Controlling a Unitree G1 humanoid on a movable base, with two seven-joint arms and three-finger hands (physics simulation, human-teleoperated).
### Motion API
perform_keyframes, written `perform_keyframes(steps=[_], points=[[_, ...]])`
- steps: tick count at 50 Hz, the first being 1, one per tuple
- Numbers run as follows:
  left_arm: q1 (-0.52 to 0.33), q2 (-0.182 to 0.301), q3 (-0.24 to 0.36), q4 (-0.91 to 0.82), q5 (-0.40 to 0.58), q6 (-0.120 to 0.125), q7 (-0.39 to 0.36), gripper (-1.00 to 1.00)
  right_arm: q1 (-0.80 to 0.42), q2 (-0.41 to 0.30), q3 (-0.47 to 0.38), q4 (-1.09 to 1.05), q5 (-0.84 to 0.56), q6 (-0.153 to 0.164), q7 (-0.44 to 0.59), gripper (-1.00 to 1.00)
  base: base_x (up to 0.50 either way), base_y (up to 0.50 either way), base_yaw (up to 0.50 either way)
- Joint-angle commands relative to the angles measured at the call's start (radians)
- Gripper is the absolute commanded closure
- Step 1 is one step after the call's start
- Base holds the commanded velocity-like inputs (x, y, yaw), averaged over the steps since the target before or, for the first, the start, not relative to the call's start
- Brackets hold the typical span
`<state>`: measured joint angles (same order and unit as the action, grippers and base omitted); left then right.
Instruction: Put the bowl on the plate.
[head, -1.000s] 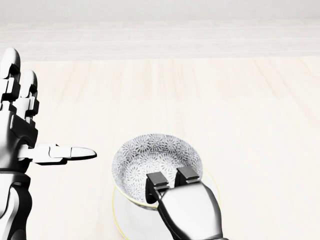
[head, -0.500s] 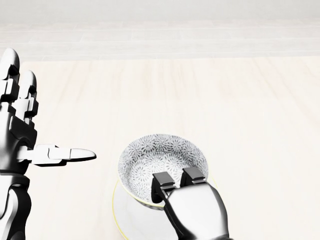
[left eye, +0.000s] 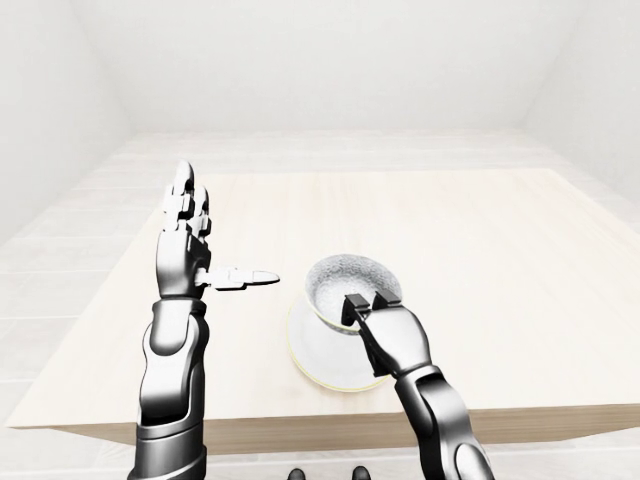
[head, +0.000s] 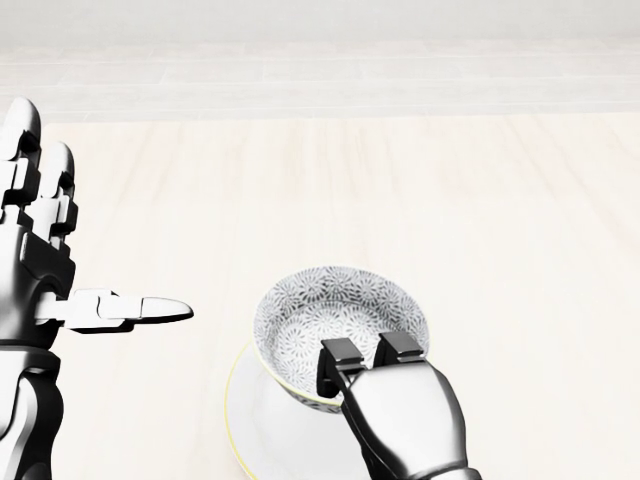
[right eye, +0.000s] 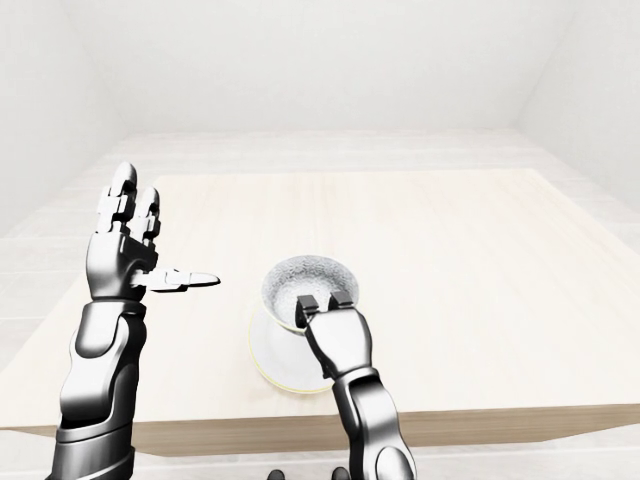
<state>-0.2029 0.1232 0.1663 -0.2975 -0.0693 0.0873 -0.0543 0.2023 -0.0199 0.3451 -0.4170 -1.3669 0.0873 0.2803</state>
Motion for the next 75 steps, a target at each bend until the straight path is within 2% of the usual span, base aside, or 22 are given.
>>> perform_keyframes(steps=[1, 75], points=[[-0.001, 0.001, 0.002, 0.000, -0.002, 0.000, -0.001, -1.00, -0.004, 0.006, -0.004, 0.003, -0.009, 0.000, -0.019, 1.00, 0.00, 0.00, 0.00], [0.019, 0.000, 0.010, -0.050, -0.006, 0.000, -0.011, -1.00, -0.003, -0.002, -0.014, 0.075, 0.043, 0.000, -0.075, 1.00, 0.00, 0.00, 0.00]])
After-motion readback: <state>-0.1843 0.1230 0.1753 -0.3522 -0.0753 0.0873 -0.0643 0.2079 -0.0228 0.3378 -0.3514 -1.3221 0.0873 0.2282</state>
